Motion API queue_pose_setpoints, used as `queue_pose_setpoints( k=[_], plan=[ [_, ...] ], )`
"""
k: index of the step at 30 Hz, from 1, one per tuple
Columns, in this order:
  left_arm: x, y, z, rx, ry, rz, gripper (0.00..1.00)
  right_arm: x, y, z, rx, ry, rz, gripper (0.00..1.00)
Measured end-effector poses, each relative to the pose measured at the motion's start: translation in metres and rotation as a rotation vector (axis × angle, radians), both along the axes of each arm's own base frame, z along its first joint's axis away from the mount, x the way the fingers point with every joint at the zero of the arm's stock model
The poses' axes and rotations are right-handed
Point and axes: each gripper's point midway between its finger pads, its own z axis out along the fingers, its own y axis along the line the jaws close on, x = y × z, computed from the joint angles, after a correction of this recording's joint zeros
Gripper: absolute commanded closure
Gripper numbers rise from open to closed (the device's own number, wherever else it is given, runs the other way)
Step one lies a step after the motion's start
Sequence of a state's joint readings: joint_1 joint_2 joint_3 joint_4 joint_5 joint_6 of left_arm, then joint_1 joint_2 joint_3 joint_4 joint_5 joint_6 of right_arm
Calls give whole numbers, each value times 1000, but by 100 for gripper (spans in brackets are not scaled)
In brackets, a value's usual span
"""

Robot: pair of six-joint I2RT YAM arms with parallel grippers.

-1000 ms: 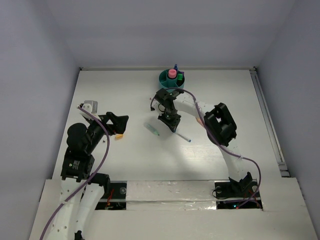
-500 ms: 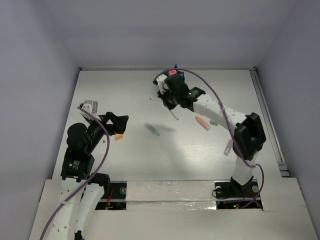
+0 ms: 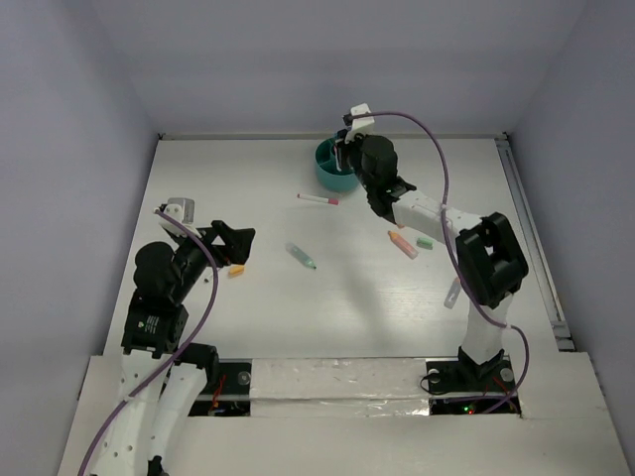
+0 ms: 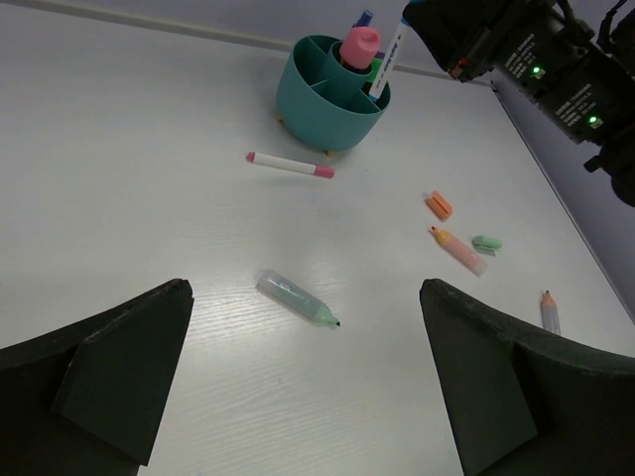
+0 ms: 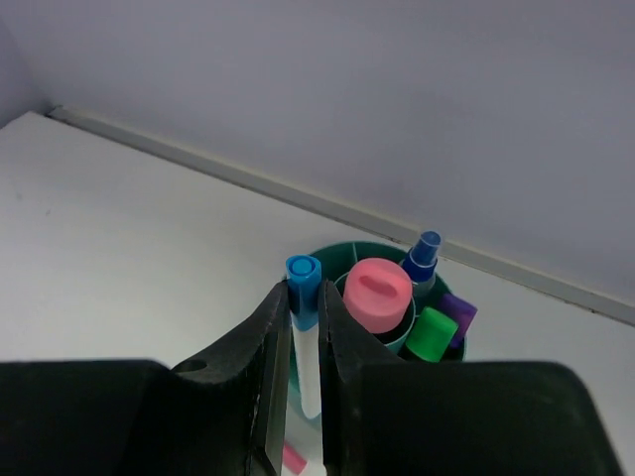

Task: Sort the stationery into containers
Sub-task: Pick up the pen from the center of the board, then place the pen in the storage box.

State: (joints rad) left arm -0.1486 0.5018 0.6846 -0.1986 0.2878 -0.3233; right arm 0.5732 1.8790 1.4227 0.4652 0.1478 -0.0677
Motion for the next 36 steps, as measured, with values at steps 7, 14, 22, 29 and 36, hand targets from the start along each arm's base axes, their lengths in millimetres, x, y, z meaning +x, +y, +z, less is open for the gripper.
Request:
queue_pose_setpoints(
  k=[7, 14, 22, 29, 36],
  plan=[
    [0, 1, 0, 1, 2, 3, 1, 19, -3, -10, 57, -64, -41, 100],
    [2, 0, -3, 3, 13, 5, 1, 27, -8, -2, 104, -120, -62, 100],
    [2, 0, -3, 3, 13, 5, 1, 31, -14, -33, 92, -79, -75, 100],
    [3, 1, -3, 3, 13, 6, 1, 31, -18, -44, 85, -58, -82, 77],
    [3, 1, -3, 3, 13, 7, 1, 31, -18, -50, 70, -40, -82, 60]
  ],
)
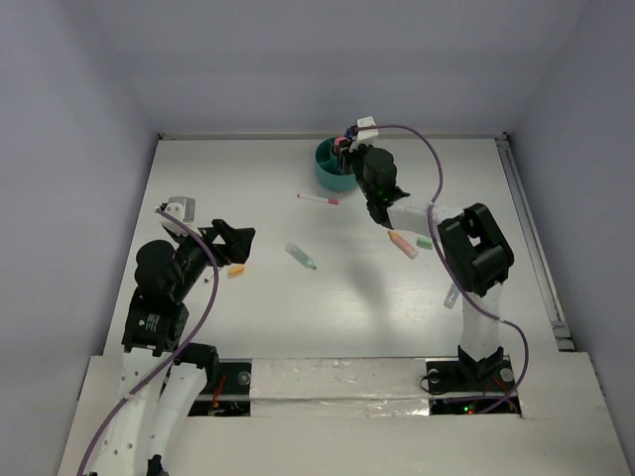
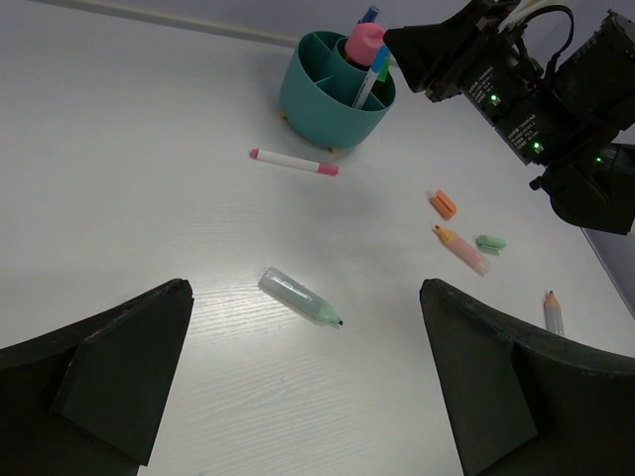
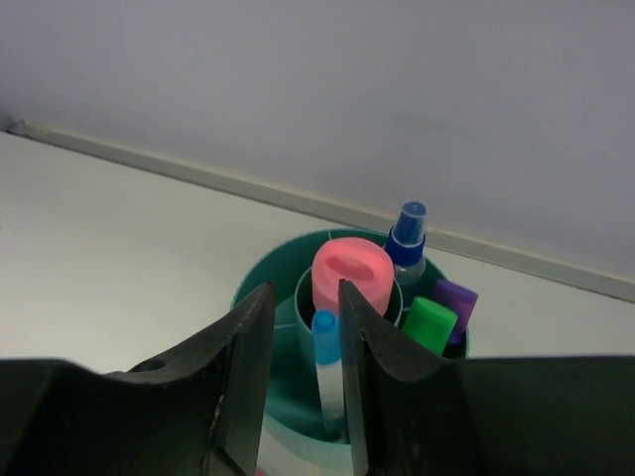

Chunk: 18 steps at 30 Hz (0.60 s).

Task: Sort the stationery into containers
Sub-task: Place the pen in the storage box.

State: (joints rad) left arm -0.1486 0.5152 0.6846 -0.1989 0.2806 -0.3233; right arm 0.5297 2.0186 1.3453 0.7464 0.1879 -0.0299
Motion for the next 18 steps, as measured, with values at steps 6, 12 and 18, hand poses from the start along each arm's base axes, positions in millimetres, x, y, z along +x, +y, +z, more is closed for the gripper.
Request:
queue_pose_setpoints(
  k=[6, 12, 18],
  plan=[
    [0, 0, 0, 0, 0, 0, 1, -2, 0, -15, -43, 55, 9, 55],
    [1, 2, 0, 0, 0, 6, 1, -18, 23, -16, -128, 159, 177, 60],
    [1, 2, 0, 0, 1, 7, 1, -41, 63, 41, -173, 194, 446, 60]
  ],
)
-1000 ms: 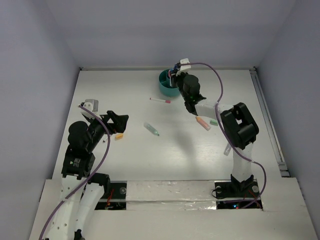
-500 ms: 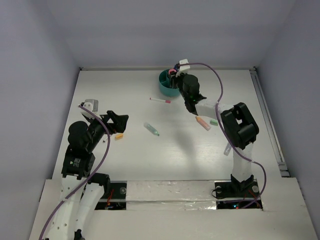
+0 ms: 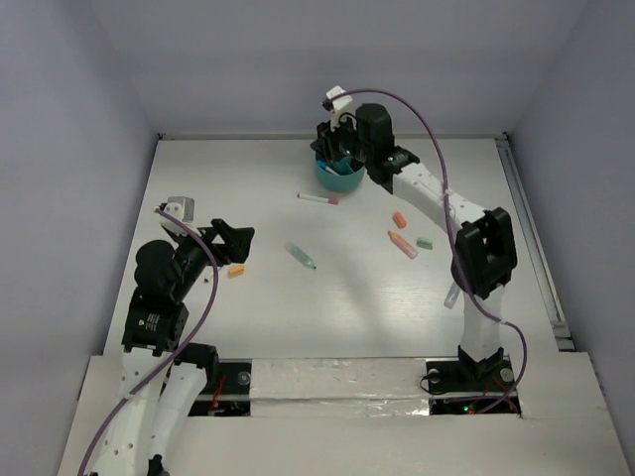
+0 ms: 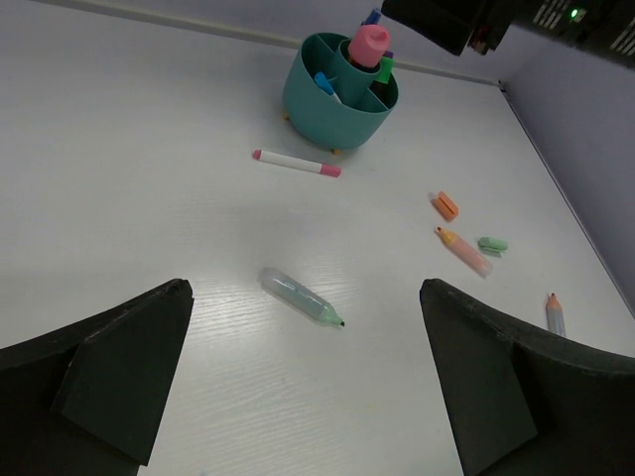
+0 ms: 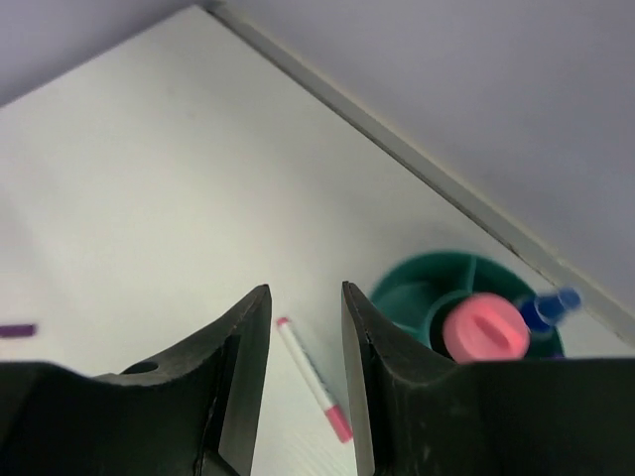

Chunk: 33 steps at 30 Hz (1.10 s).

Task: Sort the stationery into containers
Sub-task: Place the pen in the storage box, then move the pen to the center of the board.

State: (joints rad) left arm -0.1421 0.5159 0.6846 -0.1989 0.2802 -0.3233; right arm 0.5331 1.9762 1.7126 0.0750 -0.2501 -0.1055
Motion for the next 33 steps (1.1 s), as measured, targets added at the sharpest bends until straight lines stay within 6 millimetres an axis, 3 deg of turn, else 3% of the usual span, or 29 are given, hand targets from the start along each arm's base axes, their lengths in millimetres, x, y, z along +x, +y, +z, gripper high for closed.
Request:
queue_pose_setpoints(
  k=[1, 4, 6, 12, 14, 18, 26, 33],
  plan=[
    [0, 0, 0, 0, 0, 0, 1, -4, 6, 15, -12, -1, 44, 60],
    [1, 2, 0, 0, 0, 8, 1, -8, 31, 20, -72, 19, 132, 55],
    [1, 3, 0, 0, 0, 13, 1, -11, 47, 8, -122, 44, 168, 51],
    [1, 4, 0, 0, 0, 16, 1, -32, 74, -95, -337, 248, 246, 47],
    [1, 4, 0, 0, 0, 16, 1, -36, 73, -126, -404, 304, 247, 46],
    [1, 4, 0, 0, 0, 16, 1, -34, 61, -159, -500, 346, 216, 43],
    [1, 4, 0, 0, 0, 16, 1, -14, 55, -173, -557, 297, 158, 39],
    [2, 4, -1, 1, 3, 16, 1, -1, 59, -199, -590, 270, 152, 40]
  ],
)
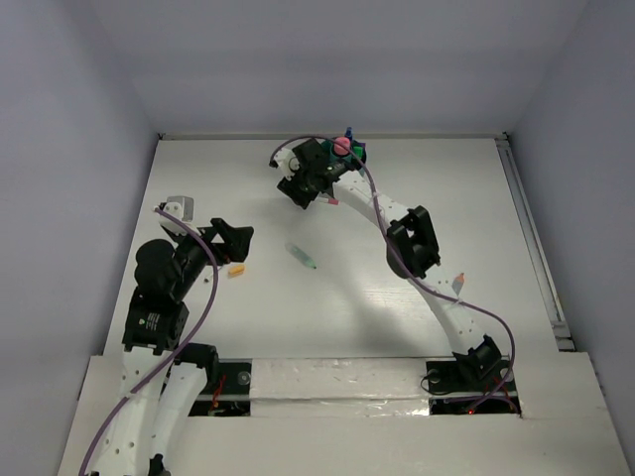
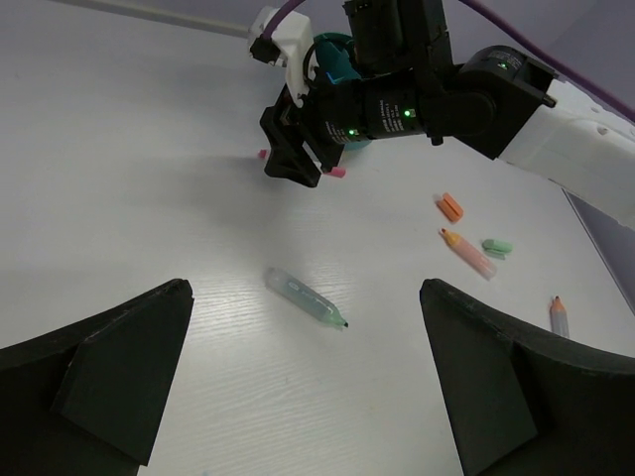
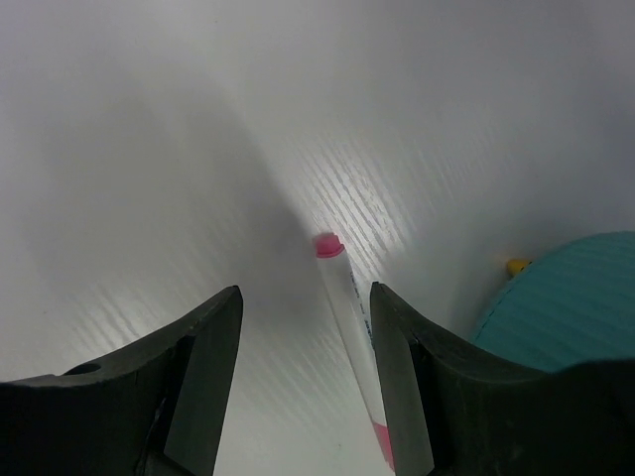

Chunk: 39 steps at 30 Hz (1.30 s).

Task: Sort the stationery into containers
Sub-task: Move the pen to the center of the board.

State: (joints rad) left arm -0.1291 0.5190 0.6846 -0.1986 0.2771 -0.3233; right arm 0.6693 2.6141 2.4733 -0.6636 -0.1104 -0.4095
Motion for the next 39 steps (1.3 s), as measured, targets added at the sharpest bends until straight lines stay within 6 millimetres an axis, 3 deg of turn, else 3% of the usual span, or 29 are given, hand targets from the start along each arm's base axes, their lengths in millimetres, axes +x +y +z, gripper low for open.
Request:
queue_pose_setpoints(
  k=[4, 12, 20, 30, 34, 39],
  plan=[
    [1, 0, -2, 0, 7, 0, 1, 5, 0, -6, -10, -18, 4, 41],
    [2, 0, -2, 1, 10, 0, 1, 17, 1, 1, 17, -58, 0, 46],
    [2, 0, -2, 1, 10, 0, 1, 20, -7, -21, 12, -41, -21, 49],
    [2, 1, -2, 1, 10, 3, 1, 22, -6, -25, 34, -43, -35, 89],
    [2, 1, -2, 0, 10, 4, 1, 12, -10, -25, 56, -24, -50, 92],
    [2, 3, -2, 0, 9, 10, 1, -21, -27, -26, 66, 73, -99, 91]
  ],
)
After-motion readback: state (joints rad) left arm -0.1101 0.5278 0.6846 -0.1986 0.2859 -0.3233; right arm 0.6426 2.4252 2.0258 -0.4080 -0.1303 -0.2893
